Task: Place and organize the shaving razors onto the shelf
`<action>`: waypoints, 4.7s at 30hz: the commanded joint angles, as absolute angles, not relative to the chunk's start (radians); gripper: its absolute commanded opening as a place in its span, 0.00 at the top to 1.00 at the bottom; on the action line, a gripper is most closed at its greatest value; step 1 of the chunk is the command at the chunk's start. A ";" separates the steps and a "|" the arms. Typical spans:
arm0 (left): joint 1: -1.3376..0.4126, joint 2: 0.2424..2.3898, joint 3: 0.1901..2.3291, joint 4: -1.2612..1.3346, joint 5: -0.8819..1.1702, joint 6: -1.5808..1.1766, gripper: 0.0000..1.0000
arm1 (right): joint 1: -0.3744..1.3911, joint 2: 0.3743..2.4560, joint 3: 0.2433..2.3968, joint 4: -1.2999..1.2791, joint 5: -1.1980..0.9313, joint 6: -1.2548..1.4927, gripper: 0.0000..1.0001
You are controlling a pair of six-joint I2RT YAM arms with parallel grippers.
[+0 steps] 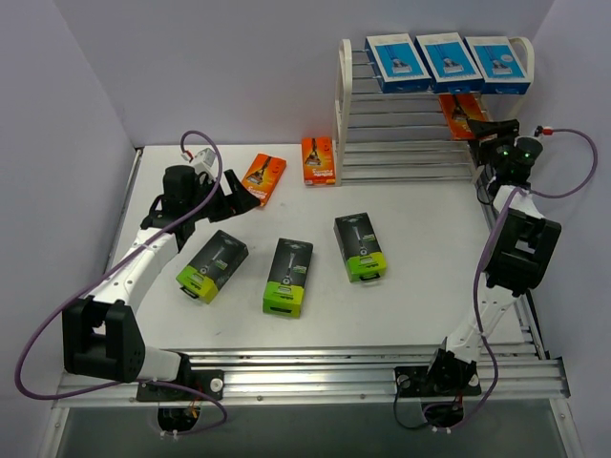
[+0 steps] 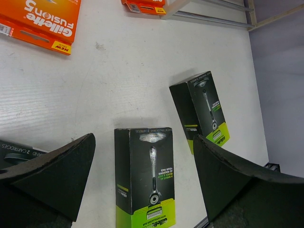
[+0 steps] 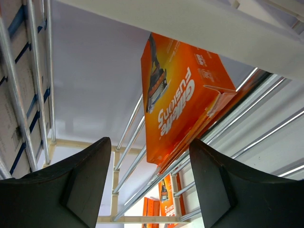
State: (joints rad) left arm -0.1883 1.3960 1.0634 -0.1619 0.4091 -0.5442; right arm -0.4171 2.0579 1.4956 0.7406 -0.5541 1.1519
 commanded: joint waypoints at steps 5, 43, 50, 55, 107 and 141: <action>-0.192 1.404 1.111 -0.138 0.426 -0.531 0.08 | -0.414 2.074 1.526 0.795 -0.555 1.166 0.37; -0.192 1.388 1.112 -0.155 0.402 -0.508 0.07 | -0.416 1.936 1.344 0.861 -0.577 1.170 0.29; -0.192 1.379 1.115 -0.164 0.384 -0.499 0.07 | -0.428 1.830 1.206 0.945 -0.601 1.193 0.28; -0.189 1.371 1.115 -0.172 0.362 -0.488 0.04 | -0.428 1.755 1.073 0.999 -0.614 1.206 0.27; -0.123 2.009 1.447 -0.127 0.246 -0.859 0.00 | 0.184 1.243 0.500 0.627 -0.383 0.483 0.17; -0.086 2.252 1.542 -0.032 0.244 -1.012 0.56 | 0.184 1.316 0.497 0.695 -0.425 0.517 0.18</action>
State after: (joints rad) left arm -0.0898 2.2566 1.5806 -0.0708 0.2417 -1.0191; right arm 0.1841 1.3182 0.4973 0.6415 -0.4046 0.5152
